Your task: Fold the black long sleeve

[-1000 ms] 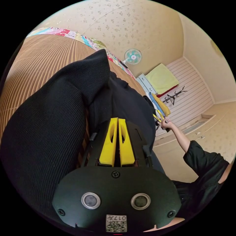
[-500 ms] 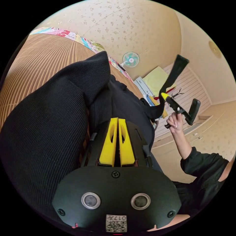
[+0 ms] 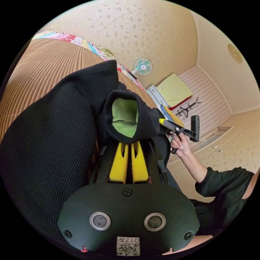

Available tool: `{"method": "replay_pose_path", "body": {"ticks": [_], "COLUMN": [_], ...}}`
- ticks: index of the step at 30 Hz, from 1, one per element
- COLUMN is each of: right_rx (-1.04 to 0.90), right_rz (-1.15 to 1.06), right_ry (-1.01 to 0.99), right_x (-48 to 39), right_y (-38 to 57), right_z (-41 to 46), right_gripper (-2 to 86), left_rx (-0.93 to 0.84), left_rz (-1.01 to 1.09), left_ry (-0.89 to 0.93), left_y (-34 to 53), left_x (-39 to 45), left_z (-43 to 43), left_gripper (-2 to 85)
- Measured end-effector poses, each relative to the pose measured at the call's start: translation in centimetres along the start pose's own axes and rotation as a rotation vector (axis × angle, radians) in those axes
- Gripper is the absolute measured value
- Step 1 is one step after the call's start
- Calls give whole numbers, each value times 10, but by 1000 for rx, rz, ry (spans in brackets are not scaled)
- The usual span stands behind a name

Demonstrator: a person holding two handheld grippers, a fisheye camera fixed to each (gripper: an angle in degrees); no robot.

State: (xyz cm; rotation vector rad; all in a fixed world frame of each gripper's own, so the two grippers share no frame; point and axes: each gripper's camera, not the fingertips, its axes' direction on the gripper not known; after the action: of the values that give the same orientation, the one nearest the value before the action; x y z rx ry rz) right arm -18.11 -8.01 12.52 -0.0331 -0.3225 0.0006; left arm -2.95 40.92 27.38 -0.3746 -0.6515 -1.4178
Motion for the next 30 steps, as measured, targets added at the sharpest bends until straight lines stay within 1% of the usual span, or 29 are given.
{"method": "replay_pose_path", "body": {"ticks": [2,4,5,6,12,14,16,18,20,21,22,24,25,27,28,29,30], "right_rx": [-53,9,71,131,235,231,261,420,535,560,552,396,352,189,139,122,189], "right_rz": [-34,-135,-176,-193,-237,-198,-91,24,110,140,146,208,224,229,230,211,215], "right_ry": [5,50,78,99,210,198,136,43,55,76,89,147,152,170,190,207,199], "right_x": [0,-10,-16,-21,-47,-47,-37,-19,-5,4,9,35,42,68,75,83,86], "right_y": [2,17,34,52,108,118,129,148,155,150,144,106,96,69,66,69,79], "right_z": [22,28,32,34,39,34,19,-14,-36,-43,-45,-34,-30,-1,11,27,24], "right_gripper": [66,66,65,64,41,35,29,28,34,41,45,73,81,99,101,94,88], "left_rx": [1,3,5,6,12,11,10,11,13,13,12,13,13,13,13,13,12], "left_rz": [0,1,4,5,8,6,6,8,11,11,12,12,11,11,12,13,14], "left_ry": [3,5,6,6,14,14,14,15,13,12,12,12,12,13,14,14,13], "left_y": [1,1,2,2,4,4,3,3,3,3,3,2,2,1,1,0,-1], "left_x": [0,-1,0,0,1,2,2,3,4,5,6,7,7,8,9,10,11], "left_z": [-1,-1,-2,-2,-4,-5,-5,-5,-6,-6,-6,-6,-7,-7,-8,-8,-8], "left_gripper": [-10,-10,-10,-10,-10,-10,-10,-10,-10,-10,-10,-10,-10,-9,-9,-9,-9]}}
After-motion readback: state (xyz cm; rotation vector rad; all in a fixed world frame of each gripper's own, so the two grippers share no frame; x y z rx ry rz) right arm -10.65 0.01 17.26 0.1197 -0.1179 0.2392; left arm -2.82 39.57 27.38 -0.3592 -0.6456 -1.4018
